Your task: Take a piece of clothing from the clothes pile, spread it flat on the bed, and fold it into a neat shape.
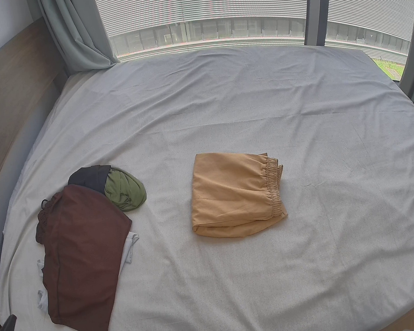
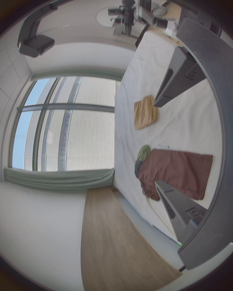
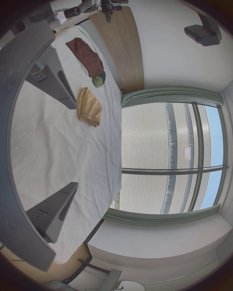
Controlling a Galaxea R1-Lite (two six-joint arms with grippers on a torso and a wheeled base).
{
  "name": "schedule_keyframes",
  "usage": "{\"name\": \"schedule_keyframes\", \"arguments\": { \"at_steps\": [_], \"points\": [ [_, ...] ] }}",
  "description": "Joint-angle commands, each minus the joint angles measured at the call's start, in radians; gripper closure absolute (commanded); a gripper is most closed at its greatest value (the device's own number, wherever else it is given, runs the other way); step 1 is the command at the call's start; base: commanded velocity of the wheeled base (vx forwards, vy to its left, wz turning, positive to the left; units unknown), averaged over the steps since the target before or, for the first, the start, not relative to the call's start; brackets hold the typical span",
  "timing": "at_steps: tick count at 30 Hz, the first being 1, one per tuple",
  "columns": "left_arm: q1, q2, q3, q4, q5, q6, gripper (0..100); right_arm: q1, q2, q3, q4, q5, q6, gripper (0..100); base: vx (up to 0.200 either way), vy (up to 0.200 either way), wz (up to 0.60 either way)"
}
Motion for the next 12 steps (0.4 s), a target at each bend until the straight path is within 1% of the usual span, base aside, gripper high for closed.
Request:
{"name": "schedule_keyframes", "arguments": {
  "at_steps": [1,2,3,4,5,6,12],
  "points": [
    [0.022,-0.044,0.018,0.015,0.095,0.001,0,0.001,-0.018,0.017,0.007,0.008,-0.005,0,0.000,0.000,0.00],
    [0.022,-0.044,0.018,0.058,0.166,0.022,0,0.001,-0.018,0.017,0.007,0.008,-0.003,0,0.000,0.000,0.00],
    [0.020,-0.044,0.016,0.086,0.187,0.022,0,0.001,-0.018,0.017,0.007,0.008,-0.003,0,0.000,0.000,0.00],
    [0.018,-0.045,0.015,0.084,0.195,0.022,0,0.001,-0.018,0.017,0.007,0.008,-0.002,0,0.000,0.000,0.00],
    [0.018,-0.045,0.015,0.084,0.195,0.022,0,0.001,-0.018,0.017,0.007,0.008,-0.002,0,0.000,0.000,0.00],
    [0.009,-0.058,0.016,0.069,0.178,0.024,0,0.001,-0.018,0.017,0.007,0.008,-0.003,0,0.000,0.000,0.00],
    [0.009,-0.062,0.016,0.072,0.175,0.013,0,0.001,-0.018,0.017,0.007,0.008,-0.003,0,0.000,0.000,0.00]
  ]
}}
